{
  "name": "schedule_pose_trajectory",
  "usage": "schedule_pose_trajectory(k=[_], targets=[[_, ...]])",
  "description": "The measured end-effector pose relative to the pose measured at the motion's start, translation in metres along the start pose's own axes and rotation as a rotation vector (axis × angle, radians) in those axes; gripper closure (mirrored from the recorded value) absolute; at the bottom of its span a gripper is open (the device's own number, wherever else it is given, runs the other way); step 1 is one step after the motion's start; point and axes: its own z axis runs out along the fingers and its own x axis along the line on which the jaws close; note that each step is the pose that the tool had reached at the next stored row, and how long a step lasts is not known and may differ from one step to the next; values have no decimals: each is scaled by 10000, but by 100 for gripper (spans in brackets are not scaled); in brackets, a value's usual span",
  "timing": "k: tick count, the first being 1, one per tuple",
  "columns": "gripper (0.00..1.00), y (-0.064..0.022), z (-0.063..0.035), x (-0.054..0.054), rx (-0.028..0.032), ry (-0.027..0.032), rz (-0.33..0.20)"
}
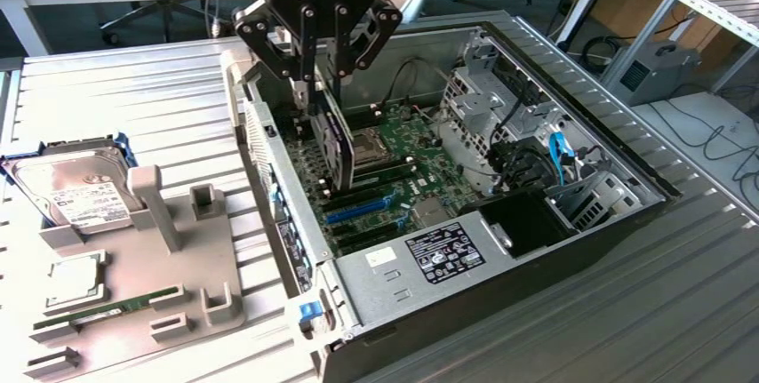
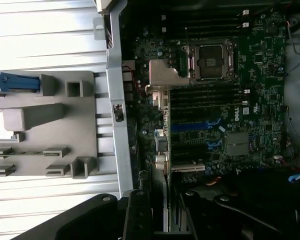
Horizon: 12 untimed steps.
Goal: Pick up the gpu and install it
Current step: 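Pick up the gpu and move the gpu toward the slot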
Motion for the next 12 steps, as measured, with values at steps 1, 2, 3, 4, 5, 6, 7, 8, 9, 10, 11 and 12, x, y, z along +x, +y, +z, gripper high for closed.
schedule_pose_trajectory(k=[1, 2, 3, 4, 5, 6, 7, 8, 9, 10, 11, 12], targets=[[73, 2, 3, -8, 4, 0, 0], [73, 4, 5, -14, 7, -1, 0], [73, 6, 7, -22, 11, -1, 0], [73, 7, 9, -28, 14, -1, 0], [73, 9, 11, -34, 16, -1, 0], [73, 10, 13, -40, 20, -1, 0], [73, 12, 15, -47, 24, -1, 0], [73, 13, 17, -53, 28, -2, 0], [73, 16, 21, -67, 34, -2, 0], [73, 18, 22, -73, 38, -3, -1], [73, 19, 24, -79, 40, -3, -1], [73, 21, 26, -88, 43, -3, -1]])
